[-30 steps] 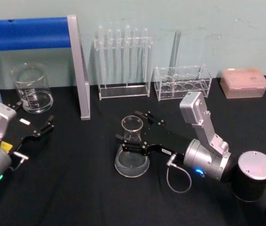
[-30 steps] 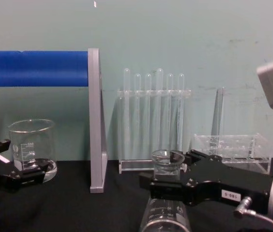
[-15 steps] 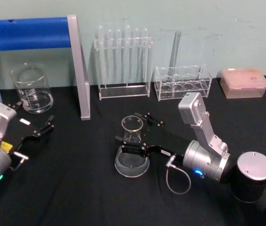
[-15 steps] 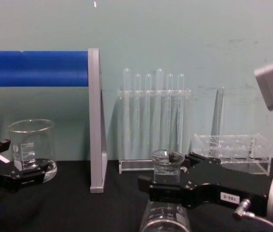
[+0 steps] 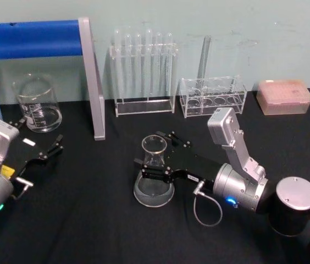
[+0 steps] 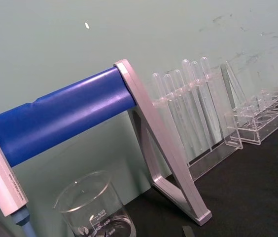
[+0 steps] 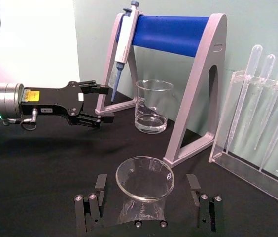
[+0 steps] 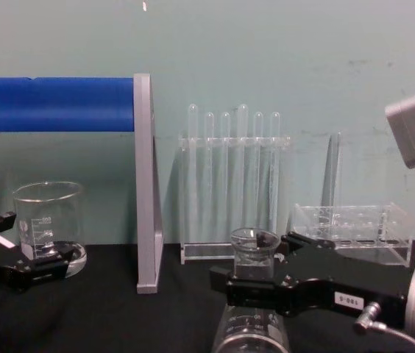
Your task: Grasp the erlenmeyer flask with one hand, shake it three times, then place it back.
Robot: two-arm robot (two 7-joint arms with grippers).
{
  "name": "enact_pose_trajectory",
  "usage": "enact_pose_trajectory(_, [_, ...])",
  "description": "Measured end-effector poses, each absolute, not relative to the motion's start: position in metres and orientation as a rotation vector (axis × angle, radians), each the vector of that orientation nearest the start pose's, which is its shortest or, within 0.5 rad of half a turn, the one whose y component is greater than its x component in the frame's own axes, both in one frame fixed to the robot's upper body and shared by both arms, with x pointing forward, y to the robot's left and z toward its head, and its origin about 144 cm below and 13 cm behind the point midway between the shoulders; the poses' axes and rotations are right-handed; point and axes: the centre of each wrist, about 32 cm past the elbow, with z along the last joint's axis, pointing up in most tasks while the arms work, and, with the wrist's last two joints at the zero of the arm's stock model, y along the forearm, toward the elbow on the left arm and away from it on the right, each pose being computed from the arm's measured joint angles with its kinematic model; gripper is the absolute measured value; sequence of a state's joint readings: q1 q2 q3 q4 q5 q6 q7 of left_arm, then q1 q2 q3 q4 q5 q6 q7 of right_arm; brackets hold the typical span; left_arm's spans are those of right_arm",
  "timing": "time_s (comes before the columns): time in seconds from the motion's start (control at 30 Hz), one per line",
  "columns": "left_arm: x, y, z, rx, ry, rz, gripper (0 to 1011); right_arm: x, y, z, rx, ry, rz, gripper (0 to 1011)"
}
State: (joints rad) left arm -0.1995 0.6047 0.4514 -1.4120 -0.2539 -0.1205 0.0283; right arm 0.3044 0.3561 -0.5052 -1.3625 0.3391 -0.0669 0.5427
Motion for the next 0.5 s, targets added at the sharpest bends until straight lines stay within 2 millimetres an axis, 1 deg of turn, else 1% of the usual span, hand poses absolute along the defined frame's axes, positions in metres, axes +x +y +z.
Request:
enact_pose_trajectory(0.03, [0.4886, 0.3097, 1.1398, 0.305, -0.285, 1.248, 1001, 0.5165, -0.2094, 1.1481, -0.101, -0.060, -0.636, 1000])
enact_pose_trajectory(0.1, [0.4886, 0.3097, 1.1398, 0.304, -0.285, 1.248, 1001, 0.5165, -0.2094, 1.1481, -0.101, -0.060, -0.637, 967])
enact_pose_trajectory(0.3, [0.4886, 0.3096, 1.1398, 0.304, -0.285, 1.248, 1001, 0.5165, -0.2096, 1.1481, -0.101, -0.060, -0.637, 823])
enact_pose_trajectory(0.43, [0.4886, 0.3097, 1.1398, 0.304, -0.285, 1.248, 1001, 0.5164, -0.2096, 1.1481, -0.100, -0.060, -0.637, 710])
enact_pose_trajectory(0.47, [0.4886, 0.3097, 1.1398, 0.304, -0.285, 1.248, 1001, 0.5164, -0.2096, 1.1481, -0.100, -0.060, -0.637, 651])
enact_pose_trajectory(0.5, [0.4886, 0.3097, 1.1398, 0.305, -0.285, 1.248, 1001, 0.5165, -0.2096, 1.1482, -0.100, -0.060, -0.637, 629])
